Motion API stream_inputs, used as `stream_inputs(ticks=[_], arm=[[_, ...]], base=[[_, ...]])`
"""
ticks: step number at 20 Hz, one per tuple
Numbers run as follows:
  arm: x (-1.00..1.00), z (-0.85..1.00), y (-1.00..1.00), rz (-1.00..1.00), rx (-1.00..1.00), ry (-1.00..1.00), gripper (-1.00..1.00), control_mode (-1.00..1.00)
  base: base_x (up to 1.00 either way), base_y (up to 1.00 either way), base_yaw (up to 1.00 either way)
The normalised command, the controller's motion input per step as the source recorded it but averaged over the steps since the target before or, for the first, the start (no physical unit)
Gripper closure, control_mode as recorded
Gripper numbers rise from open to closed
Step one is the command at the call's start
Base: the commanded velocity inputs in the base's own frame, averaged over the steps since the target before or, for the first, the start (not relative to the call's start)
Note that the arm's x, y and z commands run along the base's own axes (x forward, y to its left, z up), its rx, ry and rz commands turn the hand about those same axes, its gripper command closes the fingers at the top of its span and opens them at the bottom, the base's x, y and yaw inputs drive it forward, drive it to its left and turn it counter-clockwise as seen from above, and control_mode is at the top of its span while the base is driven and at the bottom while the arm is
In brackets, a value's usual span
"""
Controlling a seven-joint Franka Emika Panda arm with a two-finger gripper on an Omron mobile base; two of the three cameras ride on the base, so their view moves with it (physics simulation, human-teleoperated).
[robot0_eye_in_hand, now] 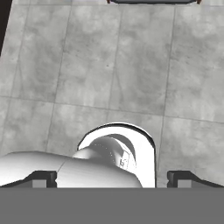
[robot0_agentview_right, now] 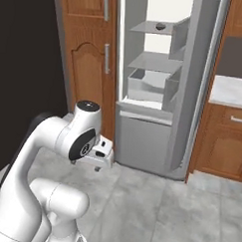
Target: Take the cheese, chicken drumstick, and eggplant from the fridge and place them on the plate on the dining counter to create an appetizer plate.
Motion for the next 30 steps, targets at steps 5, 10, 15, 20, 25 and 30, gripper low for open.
stream_inputs(ticks=[5, 10, 15, 20, 25, 30], arm=[[0.0, 0.0, 0.0, 0.0, 0.0, 0.0, -1.0, 1.0], [0.0, 0.0, 0.0, 0.0, 0.0, 0.0, -1.0, 1.0], [0.0, 0.0, 0.0, 0.0, 0.0, 0.0, -1.0, 1.0], [0.0, 0.0, 0.0, 0.0, 0.0, 0.0, -1.0, 1.0], [0.0, 0.0, 0.0, 0.0, 0.0, 0.0, -1.0, 1.0], [0.0, 0.0, 0.0, 0.0, 0.0, 0.0, -1.0, 1.0]], base=[[1.0, 0.0, 0.02], [1.0, -0.01, 0.02], [1.0, 0.0, 0.03], [1.0, 0.0, 0.03], [0.91, -0.01, 0.02], [0.36, -0.11, 0.0]])
